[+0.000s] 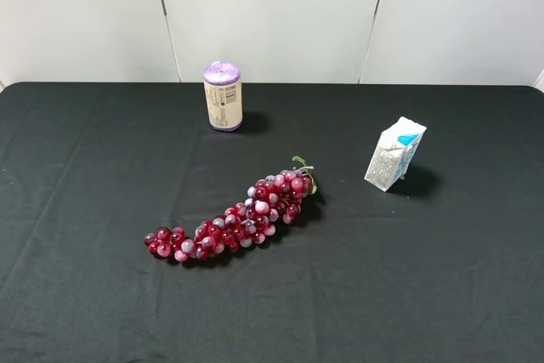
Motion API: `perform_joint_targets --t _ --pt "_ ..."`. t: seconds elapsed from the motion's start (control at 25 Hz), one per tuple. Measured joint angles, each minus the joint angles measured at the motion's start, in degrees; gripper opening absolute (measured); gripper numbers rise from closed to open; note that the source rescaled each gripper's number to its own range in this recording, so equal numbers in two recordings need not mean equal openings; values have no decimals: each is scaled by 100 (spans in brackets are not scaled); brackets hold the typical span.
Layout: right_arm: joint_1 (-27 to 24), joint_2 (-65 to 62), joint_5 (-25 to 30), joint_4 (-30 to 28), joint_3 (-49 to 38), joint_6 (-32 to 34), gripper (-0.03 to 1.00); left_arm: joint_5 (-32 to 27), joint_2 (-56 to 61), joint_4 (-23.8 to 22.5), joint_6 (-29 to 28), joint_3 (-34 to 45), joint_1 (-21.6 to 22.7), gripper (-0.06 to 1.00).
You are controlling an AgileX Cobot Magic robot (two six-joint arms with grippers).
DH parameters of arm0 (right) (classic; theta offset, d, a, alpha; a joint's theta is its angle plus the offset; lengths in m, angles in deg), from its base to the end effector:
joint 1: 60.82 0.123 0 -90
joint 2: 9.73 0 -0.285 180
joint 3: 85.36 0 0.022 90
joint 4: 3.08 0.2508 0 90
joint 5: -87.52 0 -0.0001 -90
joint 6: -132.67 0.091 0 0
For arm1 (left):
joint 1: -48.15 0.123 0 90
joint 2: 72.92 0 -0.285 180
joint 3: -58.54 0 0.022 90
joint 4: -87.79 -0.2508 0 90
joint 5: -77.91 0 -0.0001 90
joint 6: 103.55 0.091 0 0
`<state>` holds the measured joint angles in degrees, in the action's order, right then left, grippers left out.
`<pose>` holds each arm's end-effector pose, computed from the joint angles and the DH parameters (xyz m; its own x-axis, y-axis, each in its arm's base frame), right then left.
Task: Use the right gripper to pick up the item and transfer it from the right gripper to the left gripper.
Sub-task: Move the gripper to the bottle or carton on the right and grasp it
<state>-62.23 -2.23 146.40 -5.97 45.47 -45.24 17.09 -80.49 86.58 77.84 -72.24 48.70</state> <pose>-0.0032 -0.0039 0.2771 -0.4300 0.0210 -0.9026 0.0680 0.9976 -0.0092 -0.0042 0.0016 0.2741 -0.4640 0.0301 -0.8853 -0.0099 0.9992 0.0392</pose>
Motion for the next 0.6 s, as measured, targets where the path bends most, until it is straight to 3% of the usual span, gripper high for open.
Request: perform_joint_targets --t 0.6 --pt "0 0 0 0 0 0 100 0 0 0 0 0 0 100"
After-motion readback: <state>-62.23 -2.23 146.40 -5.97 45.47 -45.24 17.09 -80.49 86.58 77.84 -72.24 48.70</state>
